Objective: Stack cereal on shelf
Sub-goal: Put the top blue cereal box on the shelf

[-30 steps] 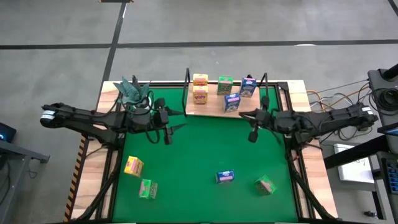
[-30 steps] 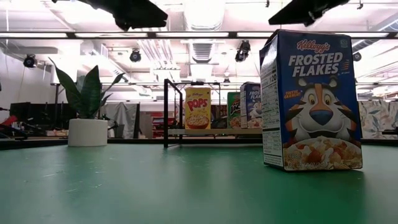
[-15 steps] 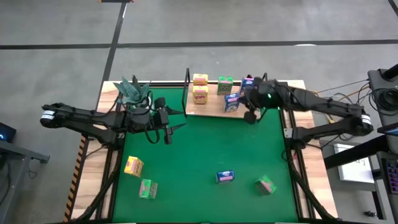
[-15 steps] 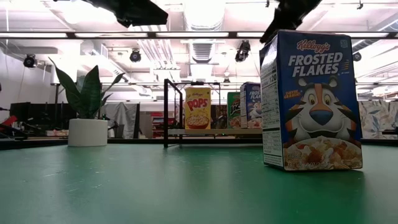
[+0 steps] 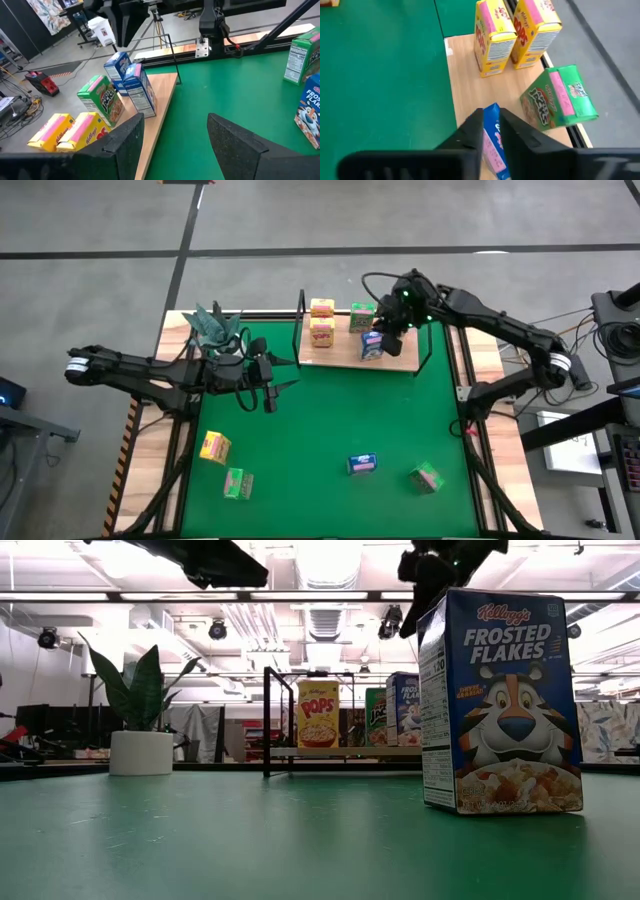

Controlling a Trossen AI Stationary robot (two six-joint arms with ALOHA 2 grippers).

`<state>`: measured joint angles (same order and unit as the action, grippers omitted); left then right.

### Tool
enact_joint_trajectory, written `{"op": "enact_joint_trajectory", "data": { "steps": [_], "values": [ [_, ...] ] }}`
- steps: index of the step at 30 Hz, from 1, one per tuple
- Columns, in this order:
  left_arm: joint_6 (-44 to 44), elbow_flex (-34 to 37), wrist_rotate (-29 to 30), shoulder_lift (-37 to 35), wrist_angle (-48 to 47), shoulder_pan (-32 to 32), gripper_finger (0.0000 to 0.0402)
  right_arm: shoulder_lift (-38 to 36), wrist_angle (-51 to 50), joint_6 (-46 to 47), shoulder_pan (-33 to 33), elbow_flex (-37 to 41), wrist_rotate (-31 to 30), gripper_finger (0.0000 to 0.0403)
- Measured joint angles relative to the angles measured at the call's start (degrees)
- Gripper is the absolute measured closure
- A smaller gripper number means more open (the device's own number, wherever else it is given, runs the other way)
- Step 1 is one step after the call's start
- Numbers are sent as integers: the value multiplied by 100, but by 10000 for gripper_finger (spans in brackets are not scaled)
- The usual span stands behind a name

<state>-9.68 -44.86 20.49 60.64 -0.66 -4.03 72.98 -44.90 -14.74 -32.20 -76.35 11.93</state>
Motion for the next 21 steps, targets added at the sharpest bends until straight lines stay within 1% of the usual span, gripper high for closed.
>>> {"op": "enact_joint_trajectory", "data": {
  "steps": [4, 9, 12, 16, 19, 21],
  "values": [
    [45, 0, 0, 0, -54, 0, 200, 292, -74, -236, -47, -104, 28, 278],
    [125, 0, 0, 2, -84, 0, 200, 559, -288, -863, -47, -123, 10, 185],
    [171, 0, -2, 9, -97, 0, 200, 659, -543, -1246, -47, -119, -18, 141],
    [187, 5, -1, 44, -125, 0, 200, 759, -770, -1311, -47, -119, -342, 107],
    [188, 11, -1, 75, -125, 0, 200, 829, -885, -1336, -47, -119, -359, 98],
    [189, 13, -2, 88, -127, 0, 200, 880, -879, -1347, -46, -117, -493, 98]
  ]
}}
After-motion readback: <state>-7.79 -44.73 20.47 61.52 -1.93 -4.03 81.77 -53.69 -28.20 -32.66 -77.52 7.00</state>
